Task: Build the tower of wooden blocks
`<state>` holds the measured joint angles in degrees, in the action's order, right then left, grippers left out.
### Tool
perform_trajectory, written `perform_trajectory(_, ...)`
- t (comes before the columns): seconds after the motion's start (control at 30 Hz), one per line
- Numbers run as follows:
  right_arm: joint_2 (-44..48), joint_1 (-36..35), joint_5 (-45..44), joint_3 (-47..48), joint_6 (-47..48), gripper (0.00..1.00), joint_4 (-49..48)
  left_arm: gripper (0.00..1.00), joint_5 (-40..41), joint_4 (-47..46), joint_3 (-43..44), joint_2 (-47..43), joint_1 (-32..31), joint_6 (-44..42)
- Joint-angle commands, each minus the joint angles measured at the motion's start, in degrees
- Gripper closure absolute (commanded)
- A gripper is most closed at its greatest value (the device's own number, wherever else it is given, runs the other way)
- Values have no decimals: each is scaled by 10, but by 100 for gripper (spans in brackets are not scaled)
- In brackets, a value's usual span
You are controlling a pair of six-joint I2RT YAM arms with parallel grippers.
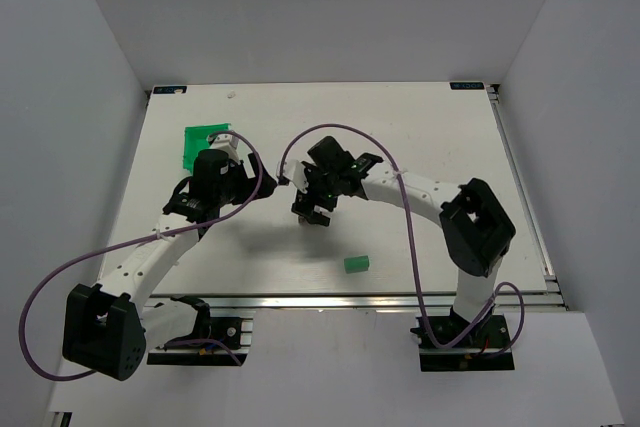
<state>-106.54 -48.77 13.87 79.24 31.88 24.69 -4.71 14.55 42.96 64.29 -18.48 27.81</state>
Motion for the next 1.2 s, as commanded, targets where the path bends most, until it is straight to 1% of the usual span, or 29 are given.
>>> perform_trajectory(0.0, 63, 0, 7, -3, -17, 11, -26, 2, -4, -7, 1, -10, 2, -7)
perform_trajectory(0.03, 82, 0, 2, -5, -23, 11, -33, 2, -1, -6, 1, -10, 3, -7)
perform_trajectory(0.1, 105, 0, -36, -17, -53, 11, -61, 2, 8, -4, 1, -14, 3, -7)
perform_trajectory(0.13, 127, 2, -48, -21, -68, 11, -92, 2, 10, -4, 2, -13, 3, -6)
perform_trajectory(0.17, 139, 3, -84, -32, -87, 11, -115, 2, 14, -3, 2, -13, 3, -6)
perform_trajectory(0.2, 147, 6, -104, -36, -117, 10, -132, 2, 15, -2, 5, -13, 4, -4)
perform_trajectory(0.23, 154, 8, -121, -35, -125, 11, -147, 2, 15, -1, 7, -8, 4, -4)
perform_trajectory(0.3, 151, 15, -131, -15, -146, 11, -144, 2, 20, 5, 13, -5, 4, -3)
perform_trajectory(0.47, 82, 28, -125, 65, -147, 10, -97, 2, 39, 14, 18, 0, 3, -2)
perform_trajectory(0.6, -2, 45, -118, 124, -125, 11, -76, 2, 60, 21, 20, -6, 1, -13)
perform_trajectory(0.63, -16, 47, -105, 136, -105, 13, -71, 2, 62, 22, 19, -9, -2, -16)
perform_trajectory(0.67, -29, 48, -96, 145, -91, 18, -58, 2, 66, 17, 17, -19, -3, -19)
perform_trajectory(0.73, -59, 53, -65, 161, -69, 23, -57, 2, 84, 16, 7, -30, -2, -14)
perform_trajectory(0.77, -69, 54, -56, 166, -39, 25, -55, 2, 94, 18, 5, -36, -1, -12)
perform_trajectory(0.87, -114, 57, -46, 197, -7, 25, -45, 2, 107, 12, -6, -51, 0, -9)
perform_trajectory(1.0, -188, 62, -19, 259, 6, 27, -12, 2, 103, 9, -7, -49, 2, -14)
perform_trajectory(1.03, -197, 63, -6, 279, 10, 28, 0, 2, 104, 11, -8, -48, 2, -14)
perform_trajectory(1.17, -227, 66, 4, 295, 11, 29, 5, 2, 103, 12, -6, -43, 3, -15)
